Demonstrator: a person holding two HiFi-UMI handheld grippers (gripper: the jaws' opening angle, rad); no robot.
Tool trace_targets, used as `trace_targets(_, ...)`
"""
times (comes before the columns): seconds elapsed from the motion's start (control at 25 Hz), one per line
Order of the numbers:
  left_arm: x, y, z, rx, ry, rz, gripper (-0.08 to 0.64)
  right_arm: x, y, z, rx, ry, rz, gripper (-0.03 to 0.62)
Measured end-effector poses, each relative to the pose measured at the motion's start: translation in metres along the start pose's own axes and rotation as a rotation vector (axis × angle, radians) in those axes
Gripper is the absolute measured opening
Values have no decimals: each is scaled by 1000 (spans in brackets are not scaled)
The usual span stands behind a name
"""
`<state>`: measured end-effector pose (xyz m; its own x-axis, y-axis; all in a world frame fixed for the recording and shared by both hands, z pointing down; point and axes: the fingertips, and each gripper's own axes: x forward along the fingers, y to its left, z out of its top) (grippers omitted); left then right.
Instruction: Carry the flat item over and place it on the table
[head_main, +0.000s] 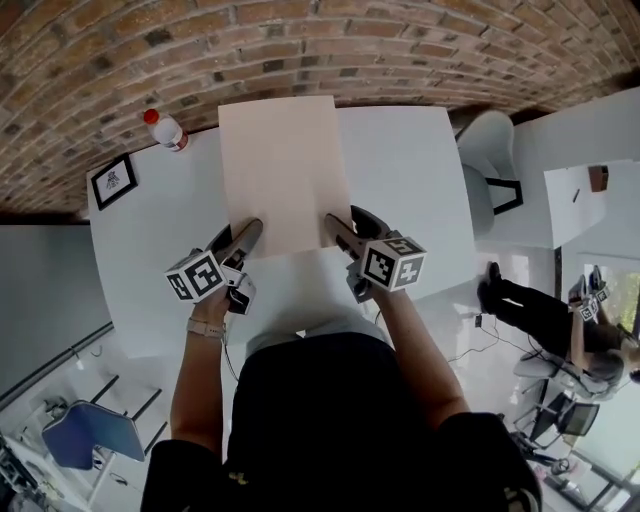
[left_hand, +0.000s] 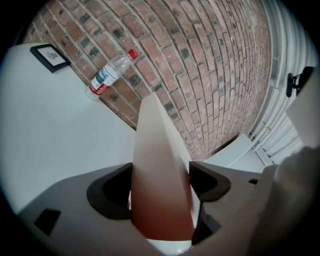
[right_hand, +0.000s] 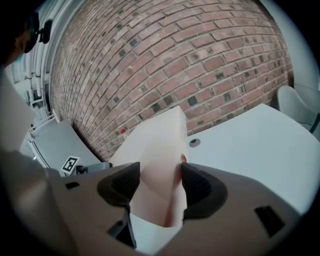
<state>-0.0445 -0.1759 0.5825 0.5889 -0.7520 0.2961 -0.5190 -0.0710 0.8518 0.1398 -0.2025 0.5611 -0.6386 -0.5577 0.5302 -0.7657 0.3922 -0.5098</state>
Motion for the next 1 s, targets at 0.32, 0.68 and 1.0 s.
trace_targets(0.32, 25, 24, -1, -46, -18, 65, 339, 31, -30, -2, 21, 70, 11, 262)
trace_targets(0.68, 53, 53, 7, -79, -16, 116, 339, 67, -57, -4, 67, 126, 5, 262)
trace_targets(1.0, 68, 79, -1, -97, 15, 152, 339, 90, -75, -14, 2, 191, -30, 245)
